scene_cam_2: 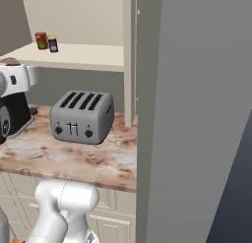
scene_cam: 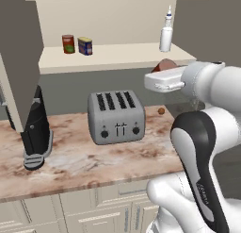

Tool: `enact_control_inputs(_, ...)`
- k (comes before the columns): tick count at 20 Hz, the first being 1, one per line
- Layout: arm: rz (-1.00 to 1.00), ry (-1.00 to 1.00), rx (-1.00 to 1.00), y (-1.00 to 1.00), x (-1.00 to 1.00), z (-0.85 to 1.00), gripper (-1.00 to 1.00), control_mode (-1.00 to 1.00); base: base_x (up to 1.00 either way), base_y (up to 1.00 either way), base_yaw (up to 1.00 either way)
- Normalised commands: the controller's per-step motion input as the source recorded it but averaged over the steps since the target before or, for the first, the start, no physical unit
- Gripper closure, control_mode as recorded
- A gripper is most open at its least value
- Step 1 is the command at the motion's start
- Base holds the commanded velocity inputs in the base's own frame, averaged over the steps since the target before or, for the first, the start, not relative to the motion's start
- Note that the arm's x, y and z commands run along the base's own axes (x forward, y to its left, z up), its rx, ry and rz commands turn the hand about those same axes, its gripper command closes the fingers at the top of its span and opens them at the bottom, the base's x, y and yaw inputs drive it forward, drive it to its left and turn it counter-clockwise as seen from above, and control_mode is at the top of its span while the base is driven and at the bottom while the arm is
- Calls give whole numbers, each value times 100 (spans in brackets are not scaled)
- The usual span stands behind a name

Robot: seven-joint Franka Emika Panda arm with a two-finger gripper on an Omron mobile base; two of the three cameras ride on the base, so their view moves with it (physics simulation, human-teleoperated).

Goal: Pick the cans from the counter and place them in their designated side in the cabinet.

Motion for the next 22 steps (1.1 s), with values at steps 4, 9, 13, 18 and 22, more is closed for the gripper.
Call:
enact_control_inputs(4,0,-3,2,0,21,23,100,-100,0,0,0)
enact_control_inputs(9,0,0,2,0,24,18,100,-100,0,0,0)
enact_control_inputs(13,0,0,1,2,14,6,100,-100,0,0,0)
enact_control_inputs(18,0,-3,0,7,8,0,100,-100,0,0,0)
enact_control_inputs(22,0,-3,0,8,15,0,100,-100,0,0,0)
